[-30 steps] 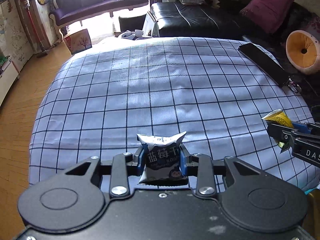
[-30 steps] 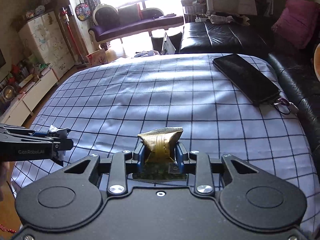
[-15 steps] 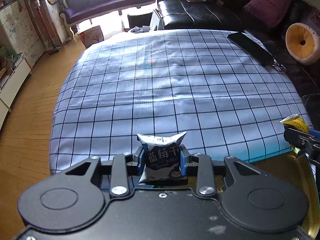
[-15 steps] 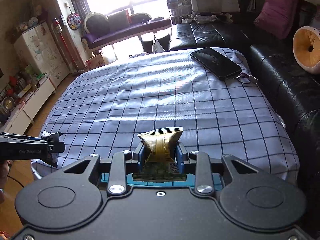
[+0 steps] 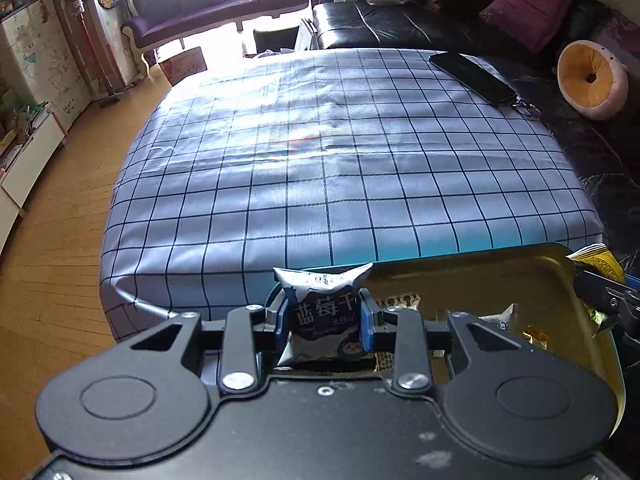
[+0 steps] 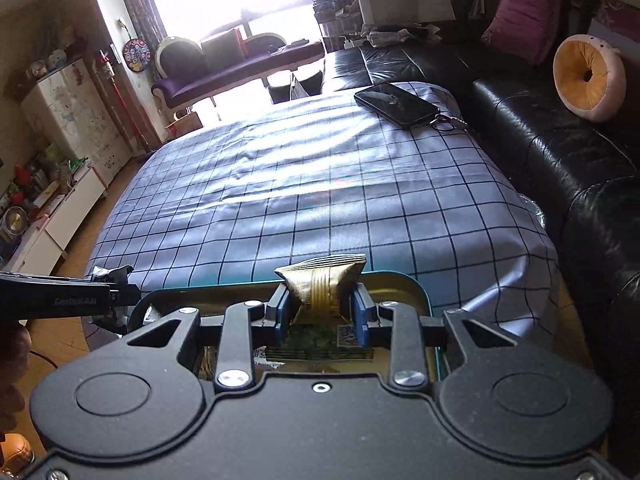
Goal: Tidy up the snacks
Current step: 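Carry both held packets over the gold tray, then open the left gripper over the tray while right releases the gold packet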
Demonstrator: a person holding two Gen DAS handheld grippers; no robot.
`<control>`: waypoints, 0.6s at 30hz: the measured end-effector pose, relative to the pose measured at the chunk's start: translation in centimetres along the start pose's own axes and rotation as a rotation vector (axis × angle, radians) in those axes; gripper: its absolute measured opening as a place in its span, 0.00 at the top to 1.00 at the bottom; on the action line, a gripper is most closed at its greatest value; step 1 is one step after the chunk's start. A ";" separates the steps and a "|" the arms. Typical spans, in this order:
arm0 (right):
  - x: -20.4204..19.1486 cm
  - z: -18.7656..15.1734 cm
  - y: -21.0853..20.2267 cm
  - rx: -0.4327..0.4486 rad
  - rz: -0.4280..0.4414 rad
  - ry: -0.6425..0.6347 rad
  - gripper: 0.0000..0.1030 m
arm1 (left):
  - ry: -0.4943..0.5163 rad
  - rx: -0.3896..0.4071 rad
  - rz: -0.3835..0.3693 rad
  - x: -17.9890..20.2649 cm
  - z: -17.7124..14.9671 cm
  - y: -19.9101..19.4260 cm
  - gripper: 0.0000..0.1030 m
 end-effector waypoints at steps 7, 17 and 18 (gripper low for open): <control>-0.4 -1.9 -1.5 -0.008 -0.013 0.005 0.60 | -0.006 -0.023 -0.023 0.5 -2.8 -0.7 0.67; -1.8 -3.6 -2.3 -0.003 -0.023 -0.059 0.60 | -0.013 -0.042 0.038 0.9 -6.4 -0.6 0.67; -2.0 -3.7 -2.2 -0.004 -0.021 -0.065 0.60 | -0.017 -0.046 0.038 0.8 -6.8 -0.5 0.67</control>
Point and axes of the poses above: each gripper's, at about its wrist camera, not at the fingertips, and y roughly the way its jaws point, x to its right, z to its top, the point moved 3 cm from there along y, roughly the way its jaws point, and after that the axes turned 14 degrees about z, right-handed, at the moved point
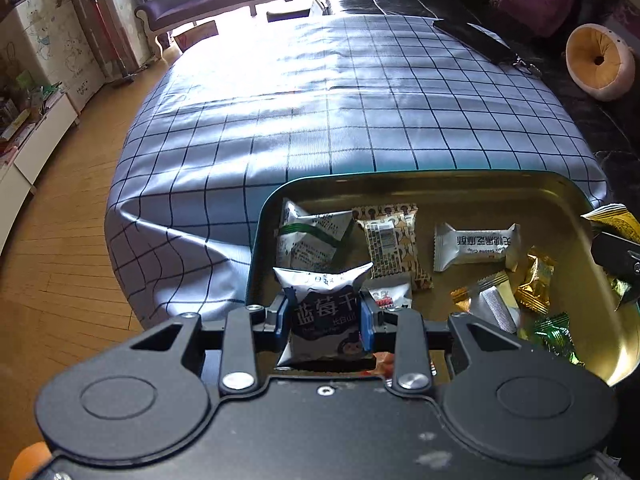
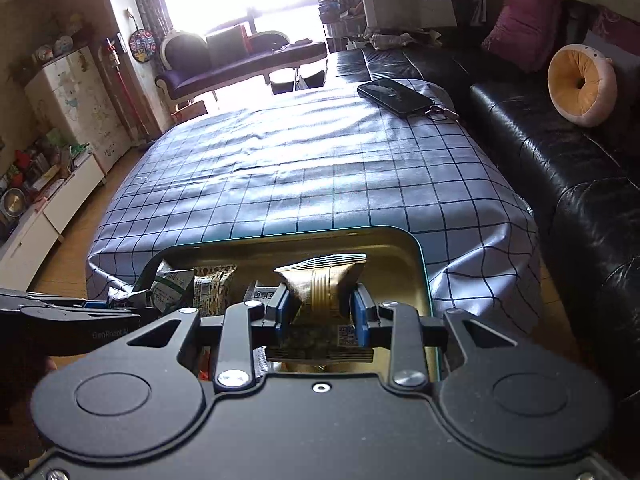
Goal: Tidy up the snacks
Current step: 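Open the left gripper over the tray while right releases the gold packet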
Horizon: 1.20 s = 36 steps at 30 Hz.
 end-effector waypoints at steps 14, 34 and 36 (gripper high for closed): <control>-0.6 -0.7 0.5 -0.012 -0.013 -0.031 0.60 | -0.007 0.075 0.005 -0.3 0.0 -0.8 0.65; -1.7 -0.8 0.0 0.050 -0.036 -0.055 0.57 | -0.031 0.099 0.018 -1.1 -1.9 -1.8 0.65; -1.9 -0.9 -0.1 0.049 -0.041 -0.060 0.57 | -0.041 0.102 0.021 -1.4 -2.2 -2.0 0.65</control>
Point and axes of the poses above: each gripper's, at about its wrist camera, not at the fingertips, and y roughly the way its jaws point, x to its right, z to its top, the point moved 3 cm from there along y, roughly the way its jaws point, and after that the axes turned 14 degrees about z, right-handed, at the moved point
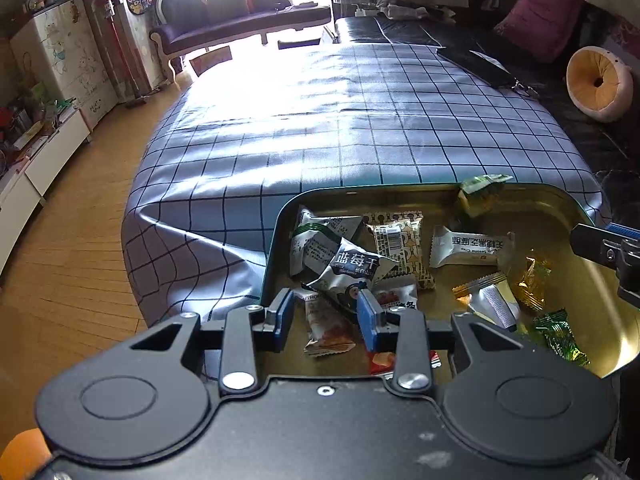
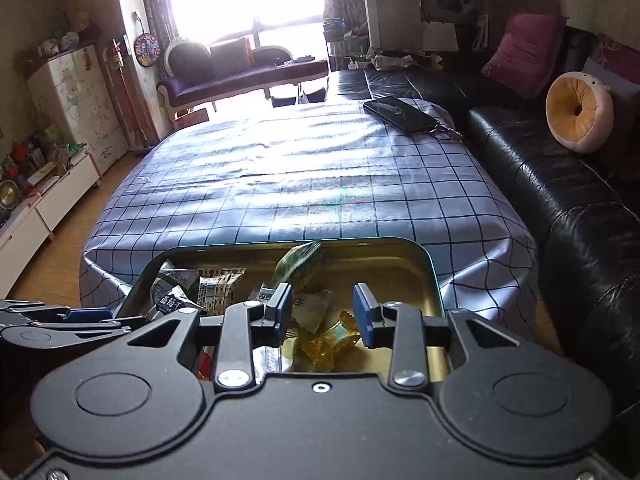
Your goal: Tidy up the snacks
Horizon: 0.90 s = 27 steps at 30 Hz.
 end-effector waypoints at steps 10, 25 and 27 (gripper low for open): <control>-1.3 -1.4 -1.6 0.010 -0.033 -0.036 0.57 | -0.030 0.012 0.013 -1.3 -1.5 -1.0 0.65; -2.1 -4.4 -3.8 0.019 -0.079 -0.050 0.57 | -0.046 0.052 -0.002 -0.6 -3.5 -3.6 0.64; -2.2 -4.6 -4.1 0.028 -0.082 -0.053 0.57 | -0.055 0.062 0.000 -0.6 -3.8 -4.1 0.64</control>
Point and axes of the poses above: each gripper's, at about its wrist camera, not at the fingertips, and y roughly the way its jaws point, x to its right, z to its top, the point moved 3 cm from there along y, roughly the way its jaws point, and after that the axes turned 14 degrees about z, right-handed, at the moved point
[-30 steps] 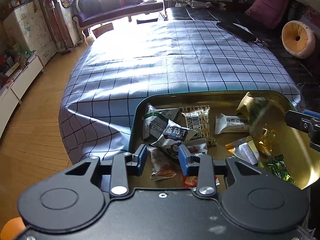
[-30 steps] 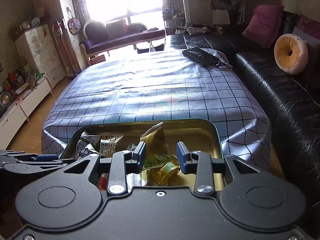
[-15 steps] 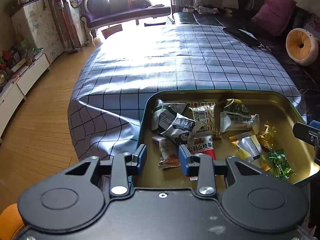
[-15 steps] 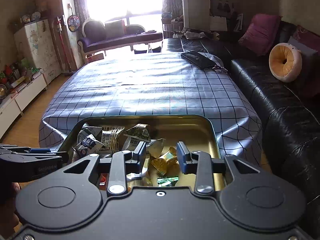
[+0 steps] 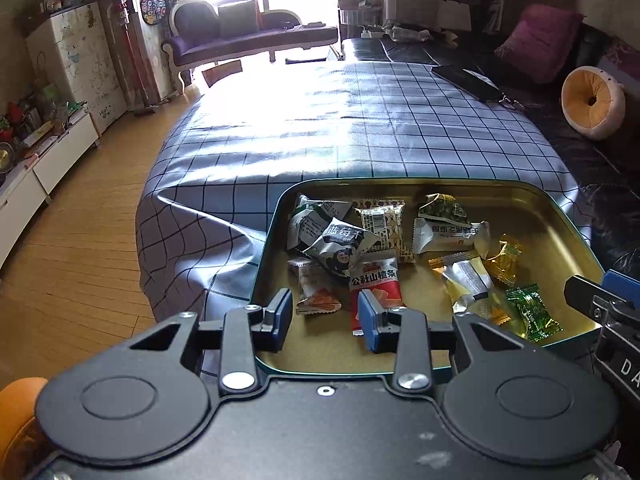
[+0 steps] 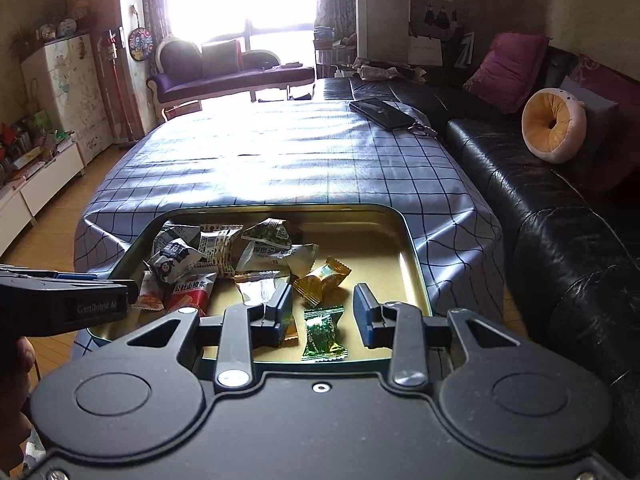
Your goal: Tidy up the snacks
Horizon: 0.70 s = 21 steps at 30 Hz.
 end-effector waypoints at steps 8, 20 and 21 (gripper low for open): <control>0.1 -0.5 -1.1 0.019 0.008 0.020 0.57 | -0.022 0.037 -0.011 -0.2 -1.0 -2.1 0.63; 0.1 -0.8 -1.4 0.029 0.010 0.008 0.57 | -0.011 0.058 -0.023 0.4 -2.1 -3.3 0.62; 0.1 -0.8 -1.4 0.030 0.009 0.005 0.57 | -0.011 0.060 -0.021 0.4 -2.2 -3.4 0.62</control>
Point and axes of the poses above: each gripper's, at about its wrist camera, not at the fingertips, and y roughly the way its jaws point, x to its right, z to its top, the point moved 3 cm from there along y, roughly the way its jaws point, and after that the axes turned 14 degrees about z, right-handed, at the moved point
